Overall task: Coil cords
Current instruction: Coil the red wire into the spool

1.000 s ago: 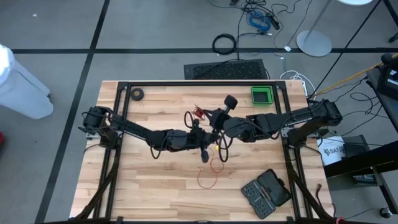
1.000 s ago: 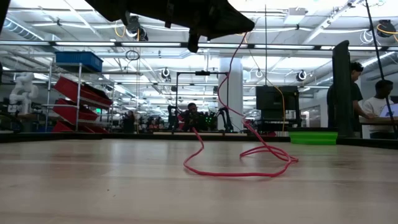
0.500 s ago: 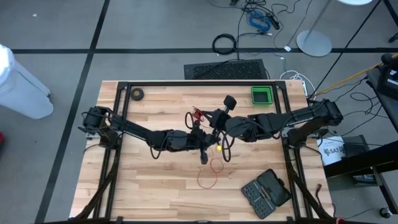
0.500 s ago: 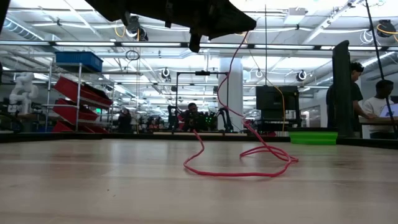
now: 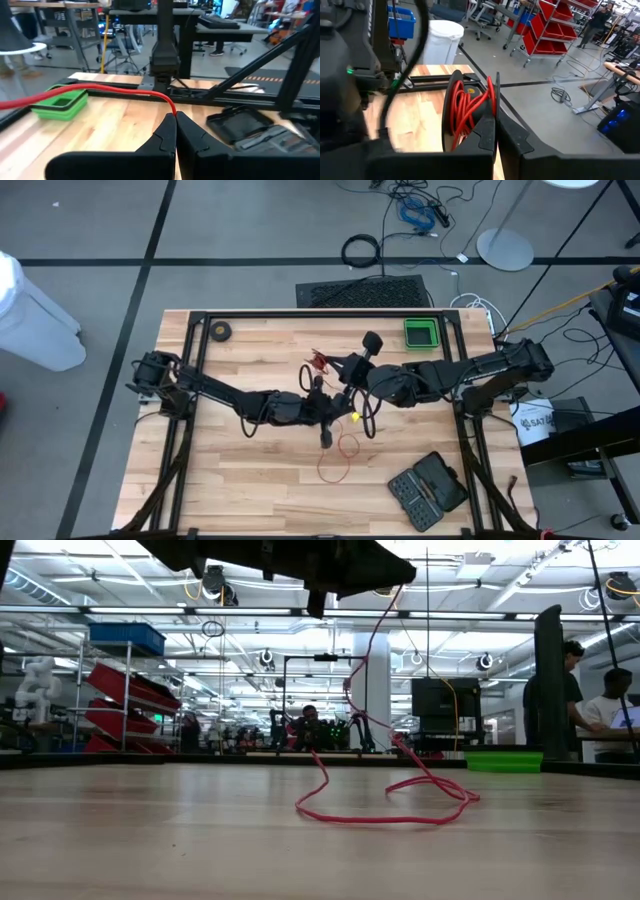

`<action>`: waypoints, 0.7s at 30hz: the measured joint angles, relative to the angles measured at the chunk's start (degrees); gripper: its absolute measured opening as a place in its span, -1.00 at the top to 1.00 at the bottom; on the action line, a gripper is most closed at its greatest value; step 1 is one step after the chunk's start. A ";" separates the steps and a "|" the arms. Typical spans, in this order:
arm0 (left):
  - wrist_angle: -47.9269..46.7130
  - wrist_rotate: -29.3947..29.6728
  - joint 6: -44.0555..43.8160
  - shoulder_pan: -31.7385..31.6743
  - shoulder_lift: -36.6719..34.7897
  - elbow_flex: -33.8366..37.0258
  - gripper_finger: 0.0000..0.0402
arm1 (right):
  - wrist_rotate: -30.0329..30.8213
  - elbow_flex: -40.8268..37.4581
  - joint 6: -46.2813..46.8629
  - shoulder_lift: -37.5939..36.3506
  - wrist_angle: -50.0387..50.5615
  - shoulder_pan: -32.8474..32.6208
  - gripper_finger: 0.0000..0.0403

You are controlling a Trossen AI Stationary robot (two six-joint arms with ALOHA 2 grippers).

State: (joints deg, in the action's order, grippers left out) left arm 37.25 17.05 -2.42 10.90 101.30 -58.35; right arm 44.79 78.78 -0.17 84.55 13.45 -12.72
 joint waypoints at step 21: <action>9.02 -4.49 -0.06 -2.09 2.80 -0.54 1.00 | -4.35 -0.02 1.35 -0.79 0.71 -1.65 1.00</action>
State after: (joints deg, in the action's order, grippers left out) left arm 46.27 12.56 -2.48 8.82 104.09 -58.88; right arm 40.44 78.76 1.19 83.77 14.16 -14.37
